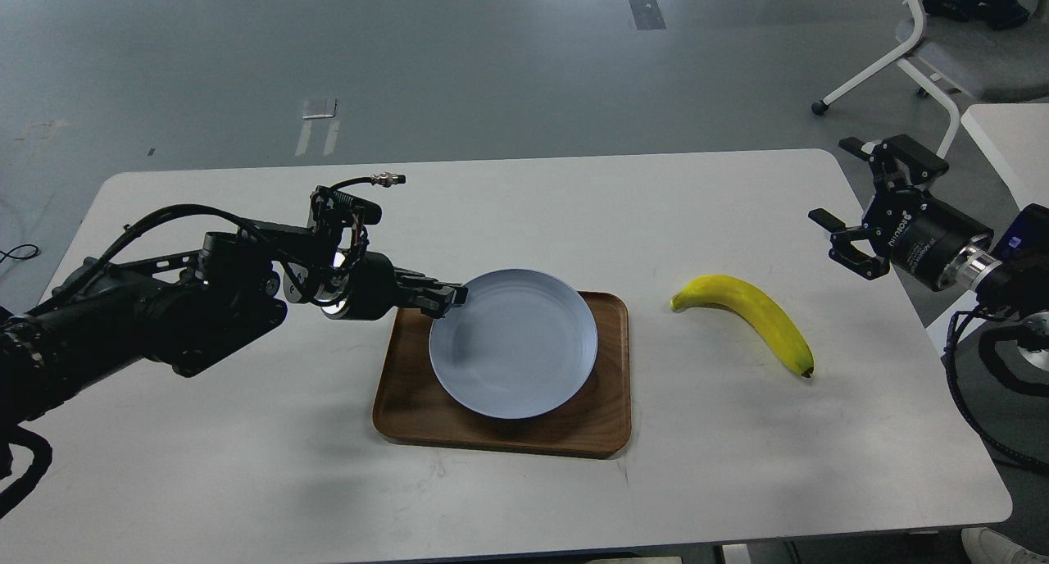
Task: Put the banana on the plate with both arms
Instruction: 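Lift the plate and carry it onto the wooden tray with left gripper, then release the plate on the tray and raise the left gripper away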
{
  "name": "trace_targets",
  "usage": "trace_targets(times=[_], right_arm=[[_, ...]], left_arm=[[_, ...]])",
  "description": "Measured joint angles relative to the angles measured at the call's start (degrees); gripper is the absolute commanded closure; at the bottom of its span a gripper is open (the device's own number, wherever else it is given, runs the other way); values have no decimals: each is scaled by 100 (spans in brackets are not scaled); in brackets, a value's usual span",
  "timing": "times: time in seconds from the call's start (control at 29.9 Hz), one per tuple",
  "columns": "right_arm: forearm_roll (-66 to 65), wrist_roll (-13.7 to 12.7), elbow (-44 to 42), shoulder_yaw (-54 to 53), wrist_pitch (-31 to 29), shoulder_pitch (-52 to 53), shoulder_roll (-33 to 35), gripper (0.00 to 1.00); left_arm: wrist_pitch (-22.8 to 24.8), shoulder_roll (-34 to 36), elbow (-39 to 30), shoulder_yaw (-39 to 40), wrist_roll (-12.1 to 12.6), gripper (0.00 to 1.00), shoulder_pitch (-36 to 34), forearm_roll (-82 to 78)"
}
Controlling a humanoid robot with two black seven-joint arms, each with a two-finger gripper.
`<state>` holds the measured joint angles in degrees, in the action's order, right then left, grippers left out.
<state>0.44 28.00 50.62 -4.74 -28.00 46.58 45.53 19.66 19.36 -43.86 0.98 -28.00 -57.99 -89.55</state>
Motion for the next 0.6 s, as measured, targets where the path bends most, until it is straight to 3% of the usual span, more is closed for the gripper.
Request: trace_targets(times=[0.47,0.5,0.57,0.6], right_arm=[[0,0,0,0,0,-7,-8,0],[0,0,0,0,0,-8,-8,0],[0,0,0,5,0,-8,-10,0],[0,0,0,10,0,-10,-10,0]], left_arm=[[-40,-255,335,-168,0,100,40,32],[-40,-290,331,-182,0,92,40,43],[-38,-365,325,-202,0,44,40,60],[-36,-395,325,-206,0,31,40,67]])
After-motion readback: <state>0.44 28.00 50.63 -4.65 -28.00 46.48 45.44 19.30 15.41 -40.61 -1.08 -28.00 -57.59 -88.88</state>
